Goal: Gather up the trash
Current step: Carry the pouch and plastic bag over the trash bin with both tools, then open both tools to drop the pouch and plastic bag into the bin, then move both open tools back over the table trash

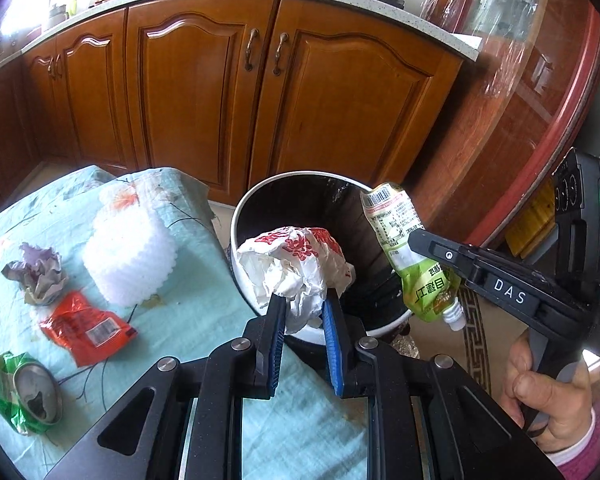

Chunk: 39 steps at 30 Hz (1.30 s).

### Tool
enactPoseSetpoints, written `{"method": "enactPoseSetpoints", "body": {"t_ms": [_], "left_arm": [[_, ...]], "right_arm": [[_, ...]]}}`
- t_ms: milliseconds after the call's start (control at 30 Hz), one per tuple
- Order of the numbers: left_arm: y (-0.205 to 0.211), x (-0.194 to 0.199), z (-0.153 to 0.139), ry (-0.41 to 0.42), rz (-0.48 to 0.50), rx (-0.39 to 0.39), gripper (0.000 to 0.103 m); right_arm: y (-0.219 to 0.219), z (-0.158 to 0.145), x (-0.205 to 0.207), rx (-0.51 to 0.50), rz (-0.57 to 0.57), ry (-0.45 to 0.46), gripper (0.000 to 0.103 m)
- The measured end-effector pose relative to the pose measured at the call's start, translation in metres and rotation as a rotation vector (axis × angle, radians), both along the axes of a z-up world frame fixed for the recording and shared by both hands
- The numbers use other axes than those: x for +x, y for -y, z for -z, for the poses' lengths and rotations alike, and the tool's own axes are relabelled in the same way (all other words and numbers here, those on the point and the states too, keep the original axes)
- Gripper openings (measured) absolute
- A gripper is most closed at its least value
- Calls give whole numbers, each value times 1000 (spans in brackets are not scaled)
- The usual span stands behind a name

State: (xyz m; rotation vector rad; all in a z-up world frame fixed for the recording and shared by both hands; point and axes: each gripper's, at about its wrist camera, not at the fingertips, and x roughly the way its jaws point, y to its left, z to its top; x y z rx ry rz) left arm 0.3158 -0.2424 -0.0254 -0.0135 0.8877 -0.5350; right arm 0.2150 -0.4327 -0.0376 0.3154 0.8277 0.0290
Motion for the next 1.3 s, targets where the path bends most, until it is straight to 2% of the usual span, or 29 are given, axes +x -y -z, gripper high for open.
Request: {"method": "enactPoseSetpoints", "body": {"t_ms": [367, 633, 667, 733, 767, 833, 900, 967, 1100, 1167, 1300], "left_arm": [[26, 26, 12, -28, 16, 36, 18], [31, 35, 16, -37, 18, 41, 20], [31, 36, 17, -41, 19, 38, 22], [28, 35, 16, -40, 10, 30, 33], [26, 33, 16, -37, 10, 24, 40], [22, 28, 13, -27, 5, 15, 46], [17, 22, 11, -22, -3, 6, 56], [9, 14, 9, -14, -14, -2, 58], [-18, -8, 8, 6, -45, -29, 75], [-33, -20, 9, 11, -68, -41, 75], [-63, -41, 12, -8, -122, -71, 75]], "right_arm": [[5, 6, 30, -46, 4, -69, 3], [11, 17, 42, -41, 4, -93, 3], [11, 18, 42, -43, 7, -95, 3], [12, 17, 44, -47, 8, -95, 4], [11, 17, 44, -45, 7, -93, 8], [9, 16, 44, -45, 10, -89, 10], [9, 15, 41, -25, 10, -82, 20], [12, 14, 37, 0, 19, -65, 43], [10, 7, 23, 49, 35, -11, 55], [6, 2, 14, 71, 46, 27, 68], [-8, -3, 0, 94, 32, 68, 74]]}}
